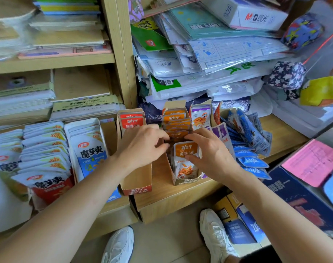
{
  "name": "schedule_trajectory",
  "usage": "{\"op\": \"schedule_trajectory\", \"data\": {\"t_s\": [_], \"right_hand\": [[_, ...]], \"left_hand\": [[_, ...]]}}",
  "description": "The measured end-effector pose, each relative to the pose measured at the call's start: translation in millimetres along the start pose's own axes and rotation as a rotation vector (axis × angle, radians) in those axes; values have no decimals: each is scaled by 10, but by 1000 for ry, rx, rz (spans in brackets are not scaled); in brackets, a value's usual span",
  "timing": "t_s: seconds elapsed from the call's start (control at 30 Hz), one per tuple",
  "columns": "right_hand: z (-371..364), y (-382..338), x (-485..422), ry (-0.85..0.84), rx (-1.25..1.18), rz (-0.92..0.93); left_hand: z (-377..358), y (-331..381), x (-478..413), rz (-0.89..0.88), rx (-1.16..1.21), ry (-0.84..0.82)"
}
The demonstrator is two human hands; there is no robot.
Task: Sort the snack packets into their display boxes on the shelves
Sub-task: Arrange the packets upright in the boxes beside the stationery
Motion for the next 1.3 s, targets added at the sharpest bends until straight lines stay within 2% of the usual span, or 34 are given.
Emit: {"op": "schedule_trajectory", "data": {"t_s": [0.1,0.23,0.43,0.53,0.63,0.8,0.93,1.1,1.23,1.3], "right_hand": [[45,-19,3,14,-62,-5],[70,-4,23,51,-107,-22],[179,-40,23,212,-146,-11],[161,-29,22,153,-123,45],[121,-30,51,82,-90,44],[152,-39,112,140,-160,-16],[16,-43,171,-12,-26,-4],[70,-55,128,45,54,30],[-118,-157,129,-97,199,105],[-108,-180,110,-85,235,107]], "left_hand": [[-34,-9,-34,64,18,15],[-85,43,-59,41,17,5],[-64,-3,-71,99,135,145],[-94,-22,-59,116,212,184],[-144,21,-31,89,172,164],[-94,-14,-45,77,204,223],[-136,-42,-4,119,268,179],[-106,-58,6,139,278,139],[-29,-98,46,198,367,153],[35,-135,85,225,335,209]]}}
Point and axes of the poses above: each hand's wrist, its own x-axis away from the middle knuckle, its own z-axis out of the back of the hand, y = z × x, the point moved 4 cm from there along -x, towards the middle knuckle, and after that the axes turned 5 degrees about -x, right-handed, at the moved point
